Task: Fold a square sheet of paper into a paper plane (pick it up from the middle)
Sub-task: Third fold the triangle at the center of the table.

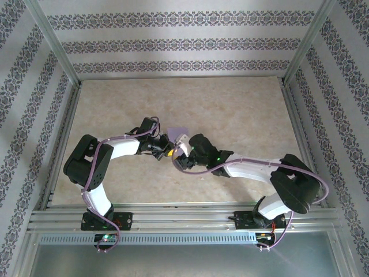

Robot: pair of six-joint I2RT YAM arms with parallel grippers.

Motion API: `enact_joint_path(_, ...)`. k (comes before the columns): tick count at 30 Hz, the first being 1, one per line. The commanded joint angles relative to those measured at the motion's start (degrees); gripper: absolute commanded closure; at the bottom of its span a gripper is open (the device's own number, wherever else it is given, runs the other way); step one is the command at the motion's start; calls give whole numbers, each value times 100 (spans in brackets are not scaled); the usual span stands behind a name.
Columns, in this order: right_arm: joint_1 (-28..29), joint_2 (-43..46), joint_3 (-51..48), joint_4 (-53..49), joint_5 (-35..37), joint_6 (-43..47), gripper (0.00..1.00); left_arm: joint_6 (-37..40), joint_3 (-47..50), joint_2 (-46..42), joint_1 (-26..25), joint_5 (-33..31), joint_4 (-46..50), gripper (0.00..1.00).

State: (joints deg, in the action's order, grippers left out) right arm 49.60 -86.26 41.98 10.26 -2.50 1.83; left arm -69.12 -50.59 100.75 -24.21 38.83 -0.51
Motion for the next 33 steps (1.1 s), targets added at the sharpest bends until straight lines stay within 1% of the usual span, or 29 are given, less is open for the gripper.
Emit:
enact_joint_path(1,167,-289,-49,396,560,748,33,-145,-161,6,72,36,217,100)
enact_joint_path(4,225,-488,-27,478,656,888,33,-137,-174,15,74,46,219,100)
enact_joint_path(10,225,-855,39,623,1194,992,37,-127,-182,39,73,72,244,100)
enact_joint_path(12,225,-858,16,696,1136,1069,44,-117,-185,49,71,72,254,100)
enact_joint_path(16,233,-814,-100,810,887,1216,56,-65,-225,67,70,64,299,100)
enact_joint_path(20,241,-714,-197,811,824,1259,65,40,-261,46,72,13,439,100)
enact_joint_path(22,234,-684,-207,778,803,1250,73,75,-280,21,85,-7,492,98)
enact_joint_path(24,234,-673,-207,742,772,1220,84,122,-301,-20,123,-31,557,94)
enact_joint_path(25,234,-673,-207,719,733,1193,89,174,-307,-53,148,-62,642,90)
enact_joint_path(26,234,-658,-199,680,690,1157,93,259,-318,-94,200,-92,737,84)
enact_joint_path(27,220,-640,-199,645,625,1100,95,347,-329,-148,253,-125,871,80)
enact_joint_path(30,173,-551,-175,505,268,851,97,839,-386,-381,598,-329,1418,68)
enact_joint_path(33,108,-506,-99,283,-149,519,98,1383,-542,-664,874,-479,1737,61)
